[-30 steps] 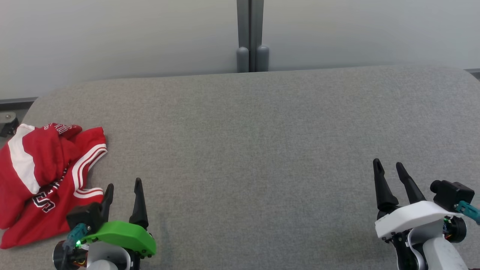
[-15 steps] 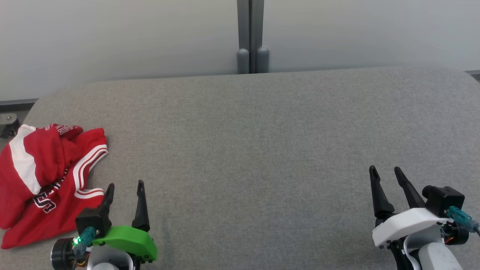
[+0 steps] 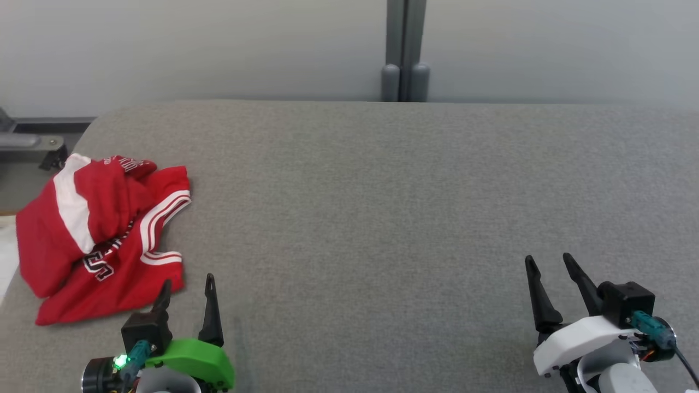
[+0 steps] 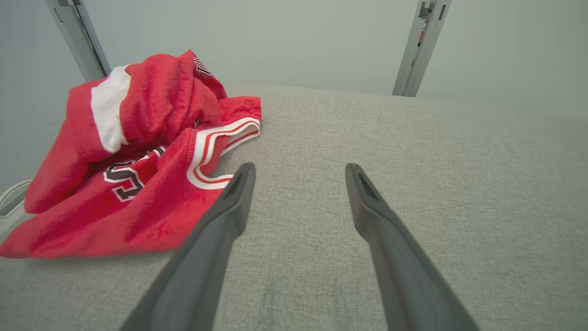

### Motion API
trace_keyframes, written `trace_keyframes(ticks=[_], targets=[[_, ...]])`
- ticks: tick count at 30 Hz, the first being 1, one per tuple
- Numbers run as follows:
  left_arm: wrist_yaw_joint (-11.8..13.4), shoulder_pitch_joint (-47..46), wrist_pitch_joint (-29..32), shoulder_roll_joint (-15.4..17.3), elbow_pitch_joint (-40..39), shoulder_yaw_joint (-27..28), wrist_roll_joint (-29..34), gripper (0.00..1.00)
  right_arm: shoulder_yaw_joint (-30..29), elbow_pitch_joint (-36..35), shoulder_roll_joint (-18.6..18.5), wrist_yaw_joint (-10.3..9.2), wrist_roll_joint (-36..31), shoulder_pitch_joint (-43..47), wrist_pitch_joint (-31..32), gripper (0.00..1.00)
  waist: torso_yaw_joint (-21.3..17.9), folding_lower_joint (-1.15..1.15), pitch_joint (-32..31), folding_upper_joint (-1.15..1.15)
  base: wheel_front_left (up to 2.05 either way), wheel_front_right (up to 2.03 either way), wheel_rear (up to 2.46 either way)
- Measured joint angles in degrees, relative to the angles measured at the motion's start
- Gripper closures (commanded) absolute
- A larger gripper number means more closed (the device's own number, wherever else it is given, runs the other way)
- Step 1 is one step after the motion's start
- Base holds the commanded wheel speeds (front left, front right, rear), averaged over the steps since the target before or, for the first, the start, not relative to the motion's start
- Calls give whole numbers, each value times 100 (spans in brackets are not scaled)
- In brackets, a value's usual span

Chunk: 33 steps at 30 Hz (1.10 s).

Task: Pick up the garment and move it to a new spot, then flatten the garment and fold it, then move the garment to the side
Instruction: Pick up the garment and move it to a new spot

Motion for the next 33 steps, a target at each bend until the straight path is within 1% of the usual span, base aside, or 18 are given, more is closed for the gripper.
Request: trace_keyframes(ticks=[5,13,18,21,25,30,33], targets=[[-53,11,-53,-31,154,199,171,0,208,58,2,1,-167,-24,-57,0,421,0,38,0,0,0,0],[-196,141,-130,-52,359,586,417,0,624,226,5,2,-363,-99,-149,0,1271,0,89,0,0,0,0],[-303,143,-182,-80,454,794,569,0,813,300,10,2,-521,-181,-199,0,1786,0,159,0,0,0,0],[-355,137,-210,-114,497,856,644,0,859,305,10,2,-658,-216,-224,0,2023,0,234,0,0,0,0],[-474,-15,-218,-131,577,969,592,0,861,316,9,2,-724,-291,-224,0,2175,0,435,0,0,0,0],[-634,-563,-219,-118,582,1112,477,0,847,289,-49,2,-800,-416,-224,0,2181,0,726,0,0,0,0],[-705,-1080,-219,105,646,1167,355,0,851,220,-118,2,-840,-520,-224,0,2113,0,927,0,0,0,0]])
